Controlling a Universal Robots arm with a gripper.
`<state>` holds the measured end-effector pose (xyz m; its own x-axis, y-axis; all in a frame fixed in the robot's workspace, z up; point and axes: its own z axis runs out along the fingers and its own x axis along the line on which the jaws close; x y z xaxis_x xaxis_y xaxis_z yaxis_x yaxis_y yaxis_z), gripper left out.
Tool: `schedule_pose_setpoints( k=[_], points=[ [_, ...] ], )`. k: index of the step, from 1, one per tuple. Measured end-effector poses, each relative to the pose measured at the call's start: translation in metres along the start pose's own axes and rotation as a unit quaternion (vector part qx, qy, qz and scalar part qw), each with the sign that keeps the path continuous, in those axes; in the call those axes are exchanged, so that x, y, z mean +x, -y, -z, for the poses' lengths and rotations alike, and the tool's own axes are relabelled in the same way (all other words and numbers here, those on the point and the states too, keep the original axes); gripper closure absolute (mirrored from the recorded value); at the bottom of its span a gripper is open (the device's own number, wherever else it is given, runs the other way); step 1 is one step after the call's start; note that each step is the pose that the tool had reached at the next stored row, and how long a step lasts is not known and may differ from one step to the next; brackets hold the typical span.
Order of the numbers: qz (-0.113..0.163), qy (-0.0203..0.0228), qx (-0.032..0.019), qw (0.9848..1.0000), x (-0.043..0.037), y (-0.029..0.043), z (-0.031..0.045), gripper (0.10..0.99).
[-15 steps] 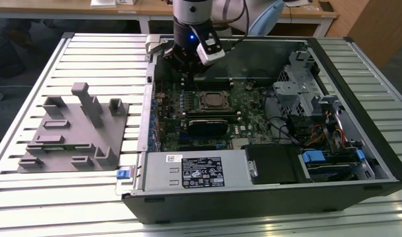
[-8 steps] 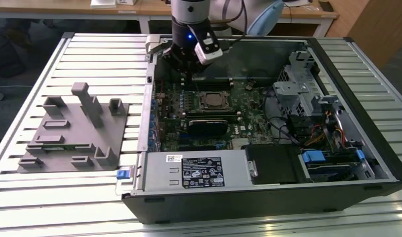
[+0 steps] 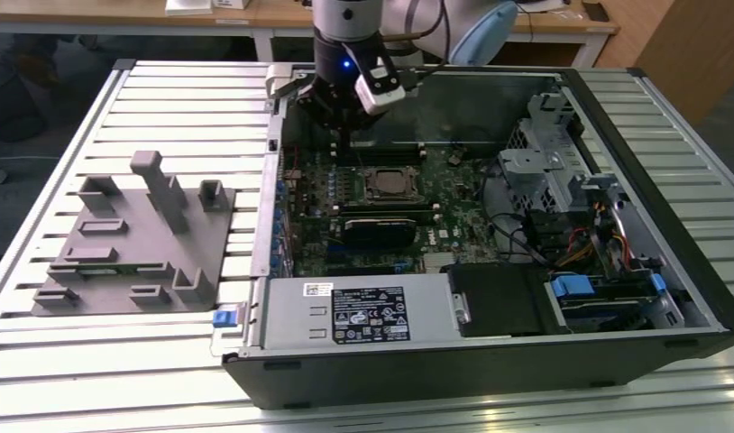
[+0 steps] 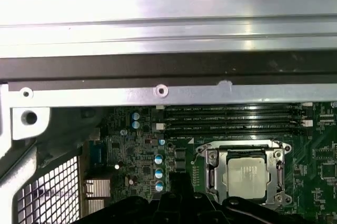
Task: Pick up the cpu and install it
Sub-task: 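Install the first cpu locking lever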
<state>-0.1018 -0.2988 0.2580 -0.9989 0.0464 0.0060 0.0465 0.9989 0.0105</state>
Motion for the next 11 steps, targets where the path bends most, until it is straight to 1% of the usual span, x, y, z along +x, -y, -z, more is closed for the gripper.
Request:
schedule_pose_setpoints(
  k=[6, 11],
  points=[
    [0.000, -0.0001, 0.0001, 1.0000, 0.0003, -0.0053, -0.0009, 0.980],
    [0.002, 0.0000, 0.0000, 1.0000, 0.0004, -0.0076, -0.0023, 0.980]
  ],
)
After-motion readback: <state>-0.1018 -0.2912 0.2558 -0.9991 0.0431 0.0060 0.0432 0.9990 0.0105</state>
